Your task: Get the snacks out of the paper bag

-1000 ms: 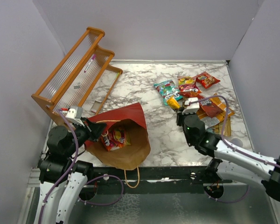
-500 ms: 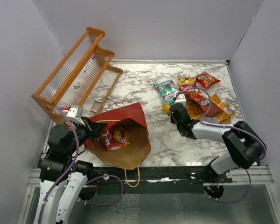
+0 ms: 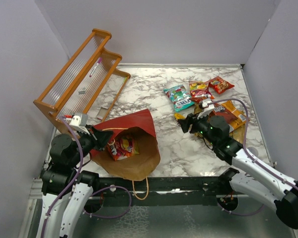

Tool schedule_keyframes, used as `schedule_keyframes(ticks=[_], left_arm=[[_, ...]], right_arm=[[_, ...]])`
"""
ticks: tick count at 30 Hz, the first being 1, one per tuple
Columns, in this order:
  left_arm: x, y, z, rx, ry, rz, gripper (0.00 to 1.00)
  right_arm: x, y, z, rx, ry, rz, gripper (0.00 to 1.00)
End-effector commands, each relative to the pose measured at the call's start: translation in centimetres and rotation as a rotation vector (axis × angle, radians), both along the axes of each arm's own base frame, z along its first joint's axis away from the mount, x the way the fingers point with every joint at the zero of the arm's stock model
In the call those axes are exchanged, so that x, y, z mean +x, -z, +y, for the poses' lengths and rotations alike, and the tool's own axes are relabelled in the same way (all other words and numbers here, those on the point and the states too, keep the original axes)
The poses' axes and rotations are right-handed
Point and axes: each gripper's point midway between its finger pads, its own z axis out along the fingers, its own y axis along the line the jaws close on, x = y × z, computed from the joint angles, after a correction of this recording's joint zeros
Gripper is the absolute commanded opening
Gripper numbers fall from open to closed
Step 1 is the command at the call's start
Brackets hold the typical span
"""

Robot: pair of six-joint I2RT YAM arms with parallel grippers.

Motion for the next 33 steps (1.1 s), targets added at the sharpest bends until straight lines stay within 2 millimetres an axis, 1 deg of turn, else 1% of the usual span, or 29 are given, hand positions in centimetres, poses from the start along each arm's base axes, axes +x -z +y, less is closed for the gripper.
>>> schedule_keyframes(ticks=[1,3,5,7,9,12,15,16,18,19,20,22,24,26,28,31,33], left_arm=[[0.0,0.0,0.3,0.003,-0.015,-0.011,0.0],[0.0,-0.3,0.4,0.009,-0.019,-0.022,0.0],[-0.1,-0.7,0.5,0.018,-0.019,-0.041,0.0],[-0.2,-1.0,0.6,0.022,-0.024,-0.054,0.0],[-0.3,-1.2,0.7,0.022,-0.028,-0.06,0.0],[-0.4,-1.2,0.9,0.031,-0.033,-0.063,0.0],[-0.3,-1.1,1.1,0.036,-0.047,-0.056,0.0],[-0.2,-1.0,1.1,0.036,-0.047,-0.049,0.0],[-0.2,-0.7,1.0,0.032,-0.044,-0.035,0.0],[-0.1,-0.6,0.9,0.028,-0.041,-0.028,0.0],[-0.1,-0.4,0.9,0.026,-0.041,-0.021,0.0],[-0.1,-0.3,0.9,0.027,-0.04,-0.015,0.0],[-0.2,-0.2,0.9,0.029,-0.041,-0.015,0.0],[-0.2,-0.3,0.9,0.028,-0.042,-0.017,0.0],[-0.1,-0.2,0.9,0.03,-0.039,-0.016,0.0],[0.0,-0.1,0.8,0.032,-0.035,-0.011,0.0],[-0.1,-0.1,0.8,0.032,-0.033,-0.013,0.0]], right_arm=[[-6.4,-3.5,5.0,0.055,-0.493,-0.136,0.6],[-9.6,-5.9,6.8,0.122,-0.695,-0.218,0.6],[-12.5,-7.7,8.0,0.176,-0.86,-0.29,0.6],[-15.0,-9.0,9.0,0.198,-0.969,-0.364,0.61],[-17.6,-9.6,10.6,0.173,-1.059,-0.439,0.63],[-21.5,-9.1,14.1,0.08,-1.183,-0.519,0.65],[-25.5,-8.0,17.6,-0.041,-1.294,-0.598,0.67],[-26.6,-7.1,18.8,-0.086,-1.329,-0.623,0.68],[-28.0,-5.3,21.1,-0.189,-1.37,-0.66,0.68],[-27.7,-4.0,22.2,-0.261,-1.351,-0.668,0.68],[-26.7,-3.1,23.4,-0.337,-1.299,-0.689,0.68],[-24.1,-0.6,25.3,-0.504,-1.188,-0.679,0.68],[-21.2,1.7,26.3,-0.655,-1.063,-0.659,0.68],[-19.3,2.9,27.0,-0.749,-0.981,-0.703,0.68],[-18.3,3.7,27.7,-0.807,-0.951,-0.722,0.67],[-17.1,4.9,28.2,-0.796,-0.957,-0.692,0.67],[-16.8,5.6,28.2,-0.797,-0.968,-0.681,0.66]])
